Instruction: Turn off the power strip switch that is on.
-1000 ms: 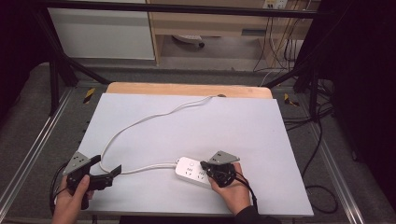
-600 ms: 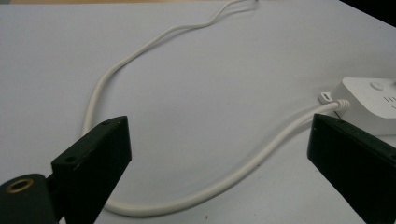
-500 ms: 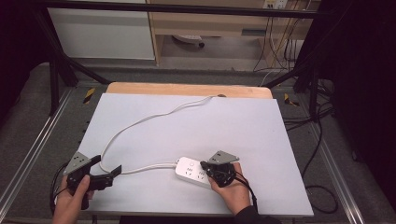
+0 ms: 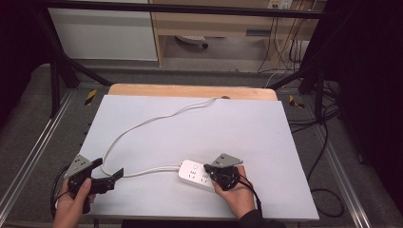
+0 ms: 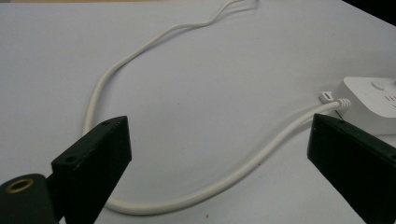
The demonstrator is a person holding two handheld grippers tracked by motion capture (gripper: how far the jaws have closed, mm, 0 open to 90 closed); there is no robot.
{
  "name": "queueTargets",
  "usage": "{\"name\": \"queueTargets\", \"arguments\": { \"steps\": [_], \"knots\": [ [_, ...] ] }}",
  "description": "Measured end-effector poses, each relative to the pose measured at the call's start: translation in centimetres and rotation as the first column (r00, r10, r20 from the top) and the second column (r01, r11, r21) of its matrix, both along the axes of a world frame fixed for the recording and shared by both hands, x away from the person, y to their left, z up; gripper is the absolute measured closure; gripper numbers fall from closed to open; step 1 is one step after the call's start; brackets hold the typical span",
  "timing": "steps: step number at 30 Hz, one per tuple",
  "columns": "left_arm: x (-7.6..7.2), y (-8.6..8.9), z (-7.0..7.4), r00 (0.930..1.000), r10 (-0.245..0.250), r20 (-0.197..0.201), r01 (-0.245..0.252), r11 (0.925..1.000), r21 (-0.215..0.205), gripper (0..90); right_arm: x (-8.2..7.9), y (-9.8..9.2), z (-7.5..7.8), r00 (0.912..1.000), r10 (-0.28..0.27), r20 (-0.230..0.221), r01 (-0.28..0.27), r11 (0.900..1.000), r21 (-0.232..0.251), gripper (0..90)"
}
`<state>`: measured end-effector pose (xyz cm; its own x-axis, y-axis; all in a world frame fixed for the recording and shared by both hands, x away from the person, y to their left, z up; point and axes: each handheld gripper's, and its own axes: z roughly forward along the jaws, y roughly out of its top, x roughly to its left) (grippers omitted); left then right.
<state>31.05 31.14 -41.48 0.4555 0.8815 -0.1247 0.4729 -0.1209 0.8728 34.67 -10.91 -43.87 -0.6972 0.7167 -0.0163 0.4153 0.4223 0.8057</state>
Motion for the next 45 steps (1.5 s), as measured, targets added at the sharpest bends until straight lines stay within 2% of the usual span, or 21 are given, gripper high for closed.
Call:
{"name": "queueTargets", "arguments": {
  "steps": [18, 28, 30, 38, 42, 45],
  "knots": [
    [0.05, -0.08, -0.06, 1.0, 0.001, -0.006, -0.001, 1.0, 0.005, 6.4, -0.05, 0.0, -0.02, 1.0, -0.004, 0.001, 0.004, 1.0, 0.005, 90.0],
    [0.11, -0.1, -0.15, 1.0, 0.001, -0.008, -0.001, 1.0, 0.009, 6.5, -0.14, 0.06, -0.05, 0.9998, 0.001, 0.018, -0.001, 1.0, -0.005, 90.0],
    [0.12, -0.12, -0.17, 1.0, 0.002, -0.01, -0.001, 1.0, 0.007, 6.4, -0.06, -0.03, -0.03, 1.0, -0.001, 0.006, 0.001, 1.0, 0.006, 90.0],
    [0.13, -0.16, -0.21, 0.9999, 0.0, -0.015, 0.0, 0.9999, 0.013, 6.5, -0.07, -0.02, -0.03, 1.0, -0.001, 0.009, 0.001, 1.0, 0.004, 90.0],
    [0.14, -0.13, -0.21, 0.9999, 0.001, -0.016, -0.001, 0.9999, 0.013, 6.5, -0.01, -0.28, 0.02, 0.9999, -0.01, 0.004, 0.01, 0.999, 0.038, 90.0],
    [0.16, -0.13, -0.22, 0.9999, 0.001, -0.017, -0.001, 0.9999, 0.017, 6.5, -0.08, -0.2, 0.04, 0.9999, -0.01, 0.007, 0.01, 0.999, 0.034, 90.0]
  ]
}}
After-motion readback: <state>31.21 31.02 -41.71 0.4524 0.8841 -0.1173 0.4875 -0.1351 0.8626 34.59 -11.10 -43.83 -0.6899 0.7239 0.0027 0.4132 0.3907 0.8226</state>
